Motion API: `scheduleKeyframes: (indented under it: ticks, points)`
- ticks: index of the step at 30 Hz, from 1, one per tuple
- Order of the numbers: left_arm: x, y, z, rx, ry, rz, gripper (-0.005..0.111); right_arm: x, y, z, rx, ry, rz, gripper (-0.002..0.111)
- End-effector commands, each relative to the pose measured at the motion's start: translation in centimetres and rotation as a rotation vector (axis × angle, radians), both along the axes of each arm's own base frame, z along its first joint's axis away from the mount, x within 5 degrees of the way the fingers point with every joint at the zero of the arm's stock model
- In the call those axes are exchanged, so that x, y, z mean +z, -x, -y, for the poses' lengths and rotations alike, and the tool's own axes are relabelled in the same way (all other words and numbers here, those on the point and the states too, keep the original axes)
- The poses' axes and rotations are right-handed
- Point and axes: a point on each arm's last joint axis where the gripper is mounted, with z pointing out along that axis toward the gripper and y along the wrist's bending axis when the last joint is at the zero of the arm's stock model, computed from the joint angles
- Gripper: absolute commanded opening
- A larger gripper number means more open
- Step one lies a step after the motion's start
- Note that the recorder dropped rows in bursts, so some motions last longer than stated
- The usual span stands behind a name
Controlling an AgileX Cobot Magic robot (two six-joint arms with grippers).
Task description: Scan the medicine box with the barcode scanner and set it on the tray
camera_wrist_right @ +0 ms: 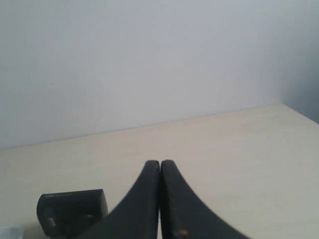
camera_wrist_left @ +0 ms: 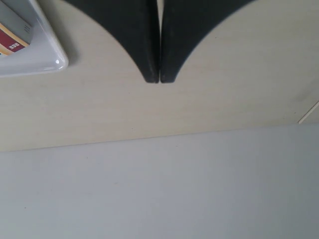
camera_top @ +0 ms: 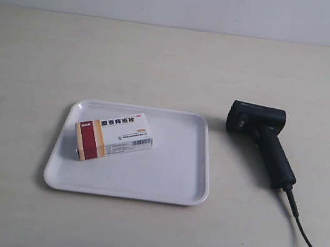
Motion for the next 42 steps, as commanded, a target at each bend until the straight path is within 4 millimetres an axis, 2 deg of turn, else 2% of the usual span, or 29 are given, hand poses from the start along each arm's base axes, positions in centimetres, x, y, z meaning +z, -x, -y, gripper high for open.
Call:
scheduleKeyframes:
  ticks: [1, 42]
  points:
    - [-0.10, 0.04, 0.00, 0.000, 0.009, -0.001, 0.003, -0.44, 0.07, 0.27, -0.046, 0.003, -0.023, 0.000]
    - [-0.10, 0.04, 0.00, 0.000, 0.009, -0.001, 0.003, -0.42, 0.08, 0.01, 0.000, 0.005, -0.021, 0.000]
